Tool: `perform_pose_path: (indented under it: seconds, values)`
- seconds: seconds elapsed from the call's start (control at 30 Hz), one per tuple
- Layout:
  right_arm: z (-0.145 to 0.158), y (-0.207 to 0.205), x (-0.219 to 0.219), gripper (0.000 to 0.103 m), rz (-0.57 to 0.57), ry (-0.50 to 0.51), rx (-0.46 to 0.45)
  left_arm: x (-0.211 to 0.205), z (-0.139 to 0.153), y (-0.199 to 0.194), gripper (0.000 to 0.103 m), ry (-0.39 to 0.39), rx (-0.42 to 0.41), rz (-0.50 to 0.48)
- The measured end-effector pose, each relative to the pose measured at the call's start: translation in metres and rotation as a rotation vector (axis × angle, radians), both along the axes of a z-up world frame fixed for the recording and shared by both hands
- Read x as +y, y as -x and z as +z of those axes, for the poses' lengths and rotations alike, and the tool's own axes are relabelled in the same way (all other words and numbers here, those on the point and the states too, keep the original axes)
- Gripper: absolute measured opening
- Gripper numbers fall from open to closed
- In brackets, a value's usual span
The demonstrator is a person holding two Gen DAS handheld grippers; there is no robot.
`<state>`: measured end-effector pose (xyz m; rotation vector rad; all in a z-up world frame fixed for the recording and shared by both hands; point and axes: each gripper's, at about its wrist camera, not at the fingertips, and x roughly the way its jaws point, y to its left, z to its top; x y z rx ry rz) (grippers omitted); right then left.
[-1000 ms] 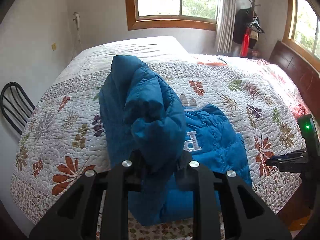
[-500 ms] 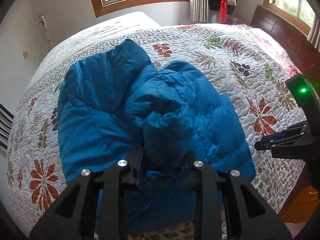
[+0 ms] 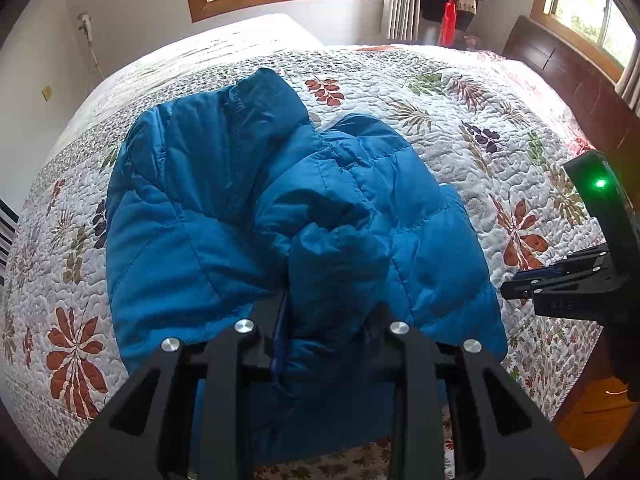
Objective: Fold large clothes
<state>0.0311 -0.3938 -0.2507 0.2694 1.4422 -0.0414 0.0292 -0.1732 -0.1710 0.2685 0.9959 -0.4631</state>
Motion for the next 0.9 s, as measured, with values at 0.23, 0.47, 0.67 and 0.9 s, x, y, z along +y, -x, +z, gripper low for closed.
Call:
perform_pose_path:
  seconds: [0.23, 0.47, 0.67, 0.9]
  values:
    - [0.071, 0.015, 0.004, 0.031, 0.01, 0.047, -0.141, 0.008, 0.036, 0.009, 0.047, 0.068, 0.018, -0.006]
    - [0.128, 0.019, 0.019, 0.052, 0.051, 0.015, -0.251, 0.054, 0.098, 0.013, 0.061, 0.123, -0.068, 0.085]
    - [0.167, 0.014, 0.073, 0.085, 0.186, 0.003, -0.309, 0.084, 0.048, -0.056, 0.061, -0.179, -0.024, 0.344]
    - [0.154, -0.03, 0.118, 0.085, 0.234, -0.042, -0.233, 0.093, 0.011, -0.069, 0.058, -0.211, -0.01, 0.36]
